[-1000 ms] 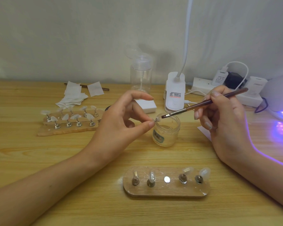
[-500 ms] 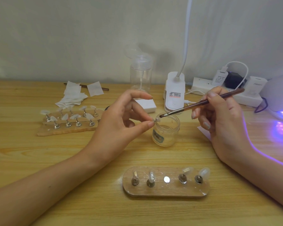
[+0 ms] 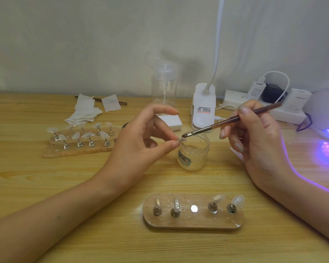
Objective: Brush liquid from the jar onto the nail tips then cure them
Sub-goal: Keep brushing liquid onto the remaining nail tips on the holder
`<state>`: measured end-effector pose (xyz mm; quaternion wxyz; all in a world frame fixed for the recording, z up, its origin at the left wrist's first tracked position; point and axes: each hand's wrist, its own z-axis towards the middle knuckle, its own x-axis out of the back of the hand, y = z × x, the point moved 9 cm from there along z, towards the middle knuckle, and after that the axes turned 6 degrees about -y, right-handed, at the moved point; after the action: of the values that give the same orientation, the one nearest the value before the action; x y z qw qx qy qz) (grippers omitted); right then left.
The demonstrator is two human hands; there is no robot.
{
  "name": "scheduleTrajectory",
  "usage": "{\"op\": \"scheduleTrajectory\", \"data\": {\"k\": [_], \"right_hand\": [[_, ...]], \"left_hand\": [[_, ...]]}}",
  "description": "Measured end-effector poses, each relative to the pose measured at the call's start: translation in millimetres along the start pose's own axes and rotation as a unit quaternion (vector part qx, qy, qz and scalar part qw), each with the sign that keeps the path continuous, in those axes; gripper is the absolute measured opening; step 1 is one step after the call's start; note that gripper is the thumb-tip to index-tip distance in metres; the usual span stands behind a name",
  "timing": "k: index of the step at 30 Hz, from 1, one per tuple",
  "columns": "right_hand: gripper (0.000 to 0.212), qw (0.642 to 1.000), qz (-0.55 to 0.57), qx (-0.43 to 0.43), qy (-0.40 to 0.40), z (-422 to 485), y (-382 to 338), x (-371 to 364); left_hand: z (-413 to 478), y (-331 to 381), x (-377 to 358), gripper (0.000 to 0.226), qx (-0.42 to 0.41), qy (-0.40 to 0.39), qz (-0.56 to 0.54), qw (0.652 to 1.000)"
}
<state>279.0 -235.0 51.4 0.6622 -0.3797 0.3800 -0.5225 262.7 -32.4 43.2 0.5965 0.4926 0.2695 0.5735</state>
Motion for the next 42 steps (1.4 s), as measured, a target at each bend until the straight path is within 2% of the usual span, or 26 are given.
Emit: {"op": "scheduleTrajectory", "data": {"k": [6,11,15,20,22,25,28,31,33,38,42], "right_hand": [[0.028,0.999,-0.022,-0.021,0.028,0,5,6],[0.022,1.000,-0.005,-0.006,-0.010,0,1,-2],[0.035,0.999,-0.018,-0.031,0.025,1,6,4],[0.025,1.000,0.007,0.005,-0.005,0,-1,0],[0.031,1.000,0.001,-0.004,-0.017,1,0,-3],[0.043,0.999,-0.015,-0.033,0.015,1,6,1],[0.032,0.999,-0.004,-0.027,0.036,0,5,7],[0.023,1.000,0.013,-0.004,0.012,0,0,3],[0.024,1.000,-0.004,-0.013,0.003,1,2,1],[0.029,0.998,-0.008,-0.036,0.043,0,7,9],[0.021,1.000,0.002,-0.011,0.000,0,1,0]], "left_hand": [[0,1,-1,0.049,-0.005,-0.002,0.000,1.000],[1,1,-1,0.054,-0.009,-0.001,-0.008,1.000],[1,0,-1,0.055,-0.011,-0.002,-0.007,1.000],[1,0,-1,0.055,-0.011,-0.003,-0.002,1.000],[1,0,-1,0.054,-0.011,-0.002,-0.001,1.000],[1,0,0,0.054,-0.010,-0.003,-0.001,1.000],[1,0,-1,0.054,-0.009,-0.003,-0.002,1.000],[1,1,0,0.053,-0.011,-0.002,0.000,1.000],[1,0,0,0.052,-0.012,-0.001,-0.001,1.000],[1,0,0,0.052,-0.012,-0.004,0.002,1.000],[1,1,0,0.051,-0.013,-0.006,0.005,1.000]]}}
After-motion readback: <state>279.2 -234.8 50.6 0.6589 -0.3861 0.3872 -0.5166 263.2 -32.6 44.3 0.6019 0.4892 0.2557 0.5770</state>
